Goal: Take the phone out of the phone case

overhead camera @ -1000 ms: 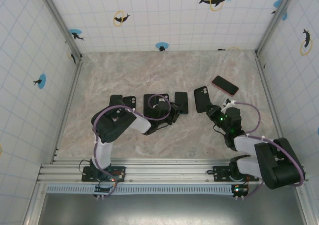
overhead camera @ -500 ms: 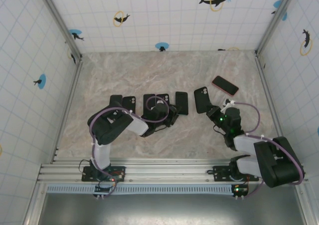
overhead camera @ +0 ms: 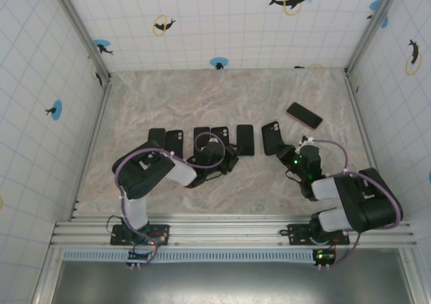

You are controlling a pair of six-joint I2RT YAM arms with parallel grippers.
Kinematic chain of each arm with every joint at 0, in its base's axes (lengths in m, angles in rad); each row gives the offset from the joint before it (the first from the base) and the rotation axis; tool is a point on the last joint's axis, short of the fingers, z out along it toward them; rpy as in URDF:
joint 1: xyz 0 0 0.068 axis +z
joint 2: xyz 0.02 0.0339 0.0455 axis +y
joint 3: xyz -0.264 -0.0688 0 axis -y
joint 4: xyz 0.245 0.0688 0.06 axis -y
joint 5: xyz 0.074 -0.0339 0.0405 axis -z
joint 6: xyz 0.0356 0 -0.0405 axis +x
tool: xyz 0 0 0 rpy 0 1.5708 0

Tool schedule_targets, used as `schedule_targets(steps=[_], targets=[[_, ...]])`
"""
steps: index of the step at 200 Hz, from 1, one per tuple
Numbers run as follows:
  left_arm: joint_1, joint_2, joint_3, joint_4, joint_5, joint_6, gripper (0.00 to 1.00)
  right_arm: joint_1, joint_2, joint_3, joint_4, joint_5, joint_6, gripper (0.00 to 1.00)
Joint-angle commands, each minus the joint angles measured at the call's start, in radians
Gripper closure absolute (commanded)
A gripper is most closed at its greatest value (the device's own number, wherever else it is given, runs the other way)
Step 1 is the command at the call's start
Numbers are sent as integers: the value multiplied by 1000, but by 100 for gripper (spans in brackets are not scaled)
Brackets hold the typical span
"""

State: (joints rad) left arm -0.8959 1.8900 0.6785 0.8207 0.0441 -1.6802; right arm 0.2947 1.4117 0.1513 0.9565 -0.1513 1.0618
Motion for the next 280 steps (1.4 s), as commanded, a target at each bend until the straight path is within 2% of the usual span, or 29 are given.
schedule_targets(steps=[1, 79, 115, 140, 161, 220, 280], targets=[[-4, -60, 16, -31, 0, 27, 40, 19, 42, 41, 76, 35, 6, 100], [1, -208, 52, -190, -21, 148, 30, 65, 188, 100, 137, 41, 27, 100], [14, -243, 25, -194, -24, 152, 28, 70, 209, 109, 142, 33, 27, 100], [20, -246, 27, -192, -17, 160, 28, 73, 213, 112, 132, 17, 11, 91], [25, -239, 34, -186, -7, 166, 28, 72, 210, 120, 103, 12, -4, 88], [28, -226, 32, -167, 14, 164, 28, 71, 166, 146, -33, 7, -108, 62], [29, -214, 47, -161, 25, 172, 28, 78, 95, 178, -229, 54, -261, 50]])
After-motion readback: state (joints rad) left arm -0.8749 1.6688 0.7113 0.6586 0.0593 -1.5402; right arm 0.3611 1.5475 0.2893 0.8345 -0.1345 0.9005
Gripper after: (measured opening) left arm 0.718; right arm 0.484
